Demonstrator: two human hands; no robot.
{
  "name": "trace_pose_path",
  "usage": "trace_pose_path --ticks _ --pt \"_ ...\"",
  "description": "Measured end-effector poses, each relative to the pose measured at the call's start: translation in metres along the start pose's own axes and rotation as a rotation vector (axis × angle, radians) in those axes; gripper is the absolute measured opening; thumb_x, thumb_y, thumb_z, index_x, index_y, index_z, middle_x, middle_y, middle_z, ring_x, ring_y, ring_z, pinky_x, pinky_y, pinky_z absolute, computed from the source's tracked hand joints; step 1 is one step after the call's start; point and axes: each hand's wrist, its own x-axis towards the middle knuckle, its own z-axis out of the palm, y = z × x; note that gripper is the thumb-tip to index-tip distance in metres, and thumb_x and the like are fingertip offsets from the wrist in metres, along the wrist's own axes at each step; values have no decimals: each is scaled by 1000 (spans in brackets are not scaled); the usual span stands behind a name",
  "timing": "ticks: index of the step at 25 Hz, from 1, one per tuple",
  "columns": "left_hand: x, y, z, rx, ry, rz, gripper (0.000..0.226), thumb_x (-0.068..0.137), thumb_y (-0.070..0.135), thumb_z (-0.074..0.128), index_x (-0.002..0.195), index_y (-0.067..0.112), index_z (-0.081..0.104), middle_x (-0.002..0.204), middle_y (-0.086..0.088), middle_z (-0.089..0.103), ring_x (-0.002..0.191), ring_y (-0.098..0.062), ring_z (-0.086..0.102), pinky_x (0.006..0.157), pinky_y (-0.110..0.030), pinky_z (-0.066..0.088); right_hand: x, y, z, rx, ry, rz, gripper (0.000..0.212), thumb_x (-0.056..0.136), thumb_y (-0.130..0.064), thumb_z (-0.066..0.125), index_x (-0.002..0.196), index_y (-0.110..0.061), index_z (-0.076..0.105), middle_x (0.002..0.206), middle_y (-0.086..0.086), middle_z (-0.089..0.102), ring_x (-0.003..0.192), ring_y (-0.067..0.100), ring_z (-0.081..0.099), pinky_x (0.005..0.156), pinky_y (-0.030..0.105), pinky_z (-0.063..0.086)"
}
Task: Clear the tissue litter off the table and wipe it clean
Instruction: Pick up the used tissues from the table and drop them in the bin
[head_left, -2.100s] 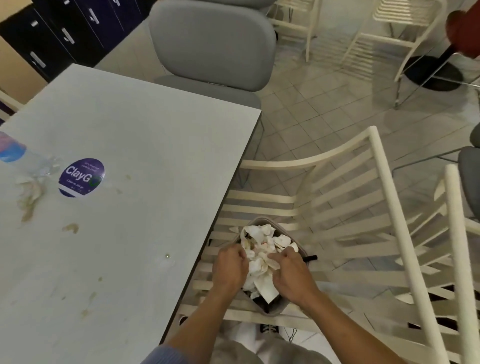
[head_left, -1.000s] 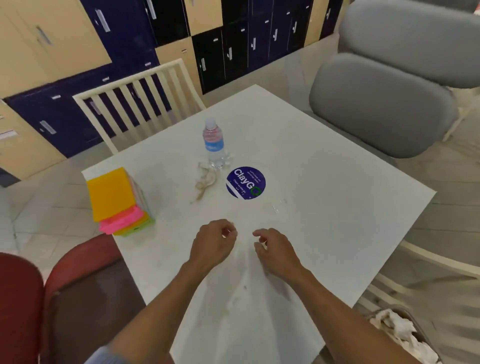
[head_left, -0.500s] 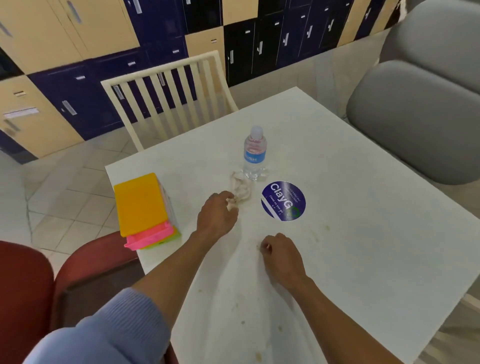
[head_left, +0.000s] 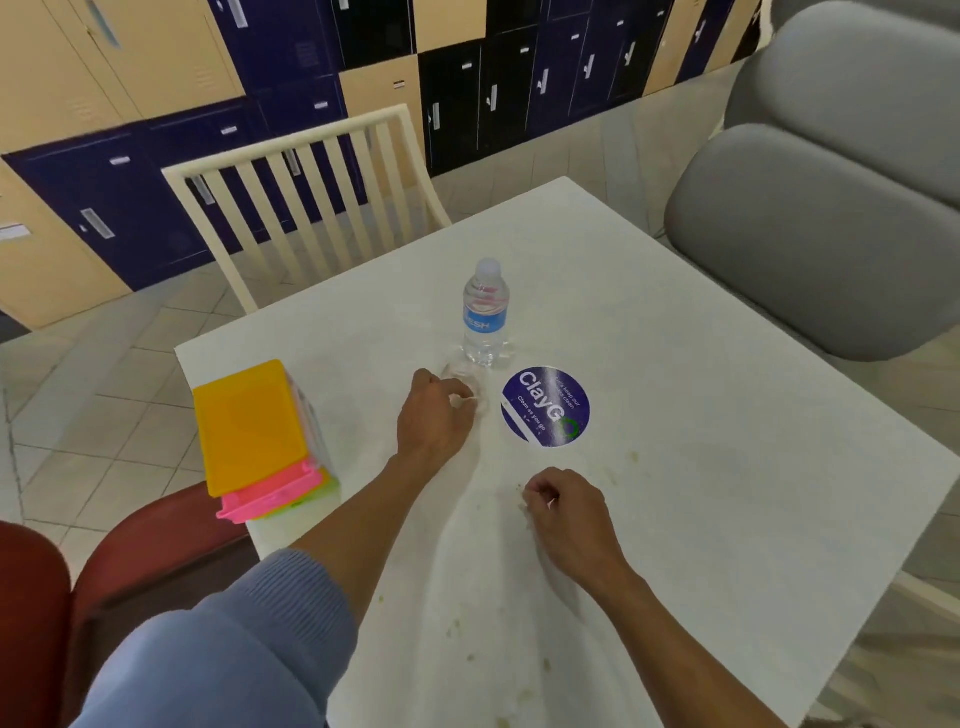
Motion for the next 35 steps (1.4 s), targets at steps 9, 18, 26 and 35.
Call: trace_pose_path --ticks 9,18,26,35 --pt "-93 62 -14 -751 26 -205 4 89 22 67 89 19 69 89 5 68 78 -10 62 64 -18 47 -47 28 -52 250 81 107 13 90 -16 62 77 -15 64 74 -3 66 67 8 57 59 11 39" --pt "-217 126 15 -1006 -161 -137 15 91 16 64 97 3 68 81 -12 68 81 -29 67 74 -34 56 -138 113 -126 436 143 238 16 90 -19 62 75 -17 65 72 -6 67 62 2 55 58 13 40" --pt "-322 221 47 -1140 -494 -25 18 97 10 52 81 4 54 69 -14 48 58 -26 52 65 -30 54 -235 249 -178 391 285 440 13 88 -11 63 76 -17 64 71 -4 63 63 10 56 54 18 41" --pt "-386 271 124 -1108 -635 -87 17 82 20 65 90 6 66 74 -1 67 69 -11 65 65 -24 57 -295 330 -173 168 231 552 15 88 -11 59 79 -22 65 79 -4 67 75 16 62 71 27 50"
